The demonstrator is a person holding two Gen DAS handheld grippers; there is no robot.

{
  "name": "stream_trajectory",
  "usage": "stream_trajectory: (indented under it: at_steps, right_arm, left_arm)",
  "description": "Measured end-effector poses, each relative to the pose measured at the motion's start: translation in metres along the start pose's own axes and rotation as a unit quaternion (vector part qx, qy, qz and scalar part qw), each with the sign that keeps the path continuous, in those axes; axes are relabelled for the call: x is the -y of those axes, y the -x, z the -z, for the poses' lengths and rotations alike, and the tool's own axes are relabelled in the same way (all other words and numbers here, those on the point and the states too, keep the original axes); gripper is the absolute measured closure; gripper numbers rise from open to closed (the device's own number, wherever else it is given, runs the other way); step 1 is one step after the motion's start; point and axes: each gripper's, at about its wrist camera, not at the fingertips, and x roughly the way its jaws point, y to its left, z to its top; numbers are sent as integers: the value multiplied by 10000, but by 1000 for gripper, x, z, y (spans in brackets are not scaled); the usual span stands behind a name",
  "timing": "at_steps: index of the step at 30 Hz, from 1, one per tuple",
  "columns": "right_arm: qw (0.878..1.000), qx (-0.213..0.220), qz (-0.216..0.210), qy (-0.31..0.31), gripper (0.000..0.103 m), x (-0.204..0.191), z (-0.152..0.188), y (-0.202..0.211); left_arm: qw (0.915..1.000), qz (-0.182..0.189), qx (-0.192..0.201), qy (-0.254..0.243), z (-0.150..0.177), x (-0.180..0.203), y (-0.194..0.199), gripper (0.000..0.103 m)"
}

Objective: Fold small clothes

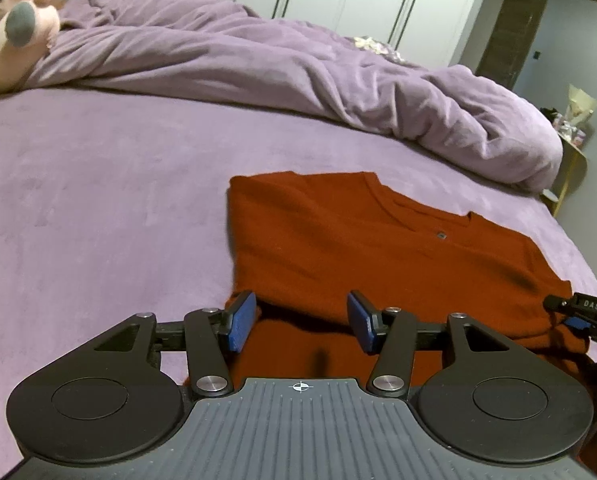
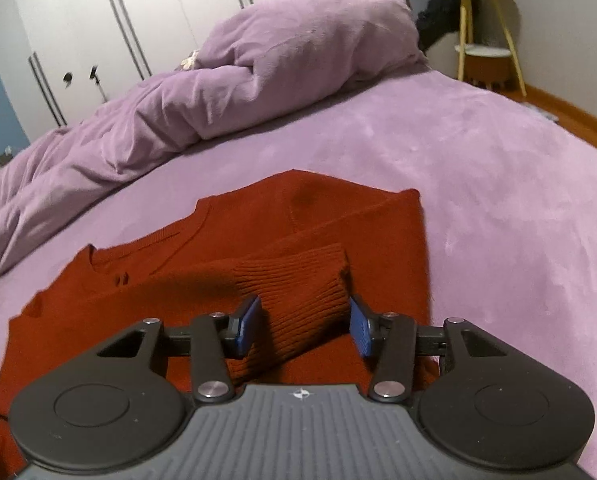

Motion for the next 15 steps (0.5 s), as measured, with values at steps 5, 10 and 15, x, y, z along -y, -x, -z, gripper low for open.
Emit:
stream_trajectory:
  at_steps: [5, 10, 15]
  right_arm:
    - [9986, 298, 14, 436, 93, -6, -1, 9]
    - [9880, 563, 1077, 952, 92, -6, -2, 3]
    - [9908, 898, 964, 295, 79, -8, -7, 20]
  left_arm:
    - [10000, -12, -77, -51, 0, 6, -7, 46]
    - [9998, -111, -138, -136, -3, 8, -19, 46]
    - [9996, -199, -89, -164, -11, 11, -29, 45]
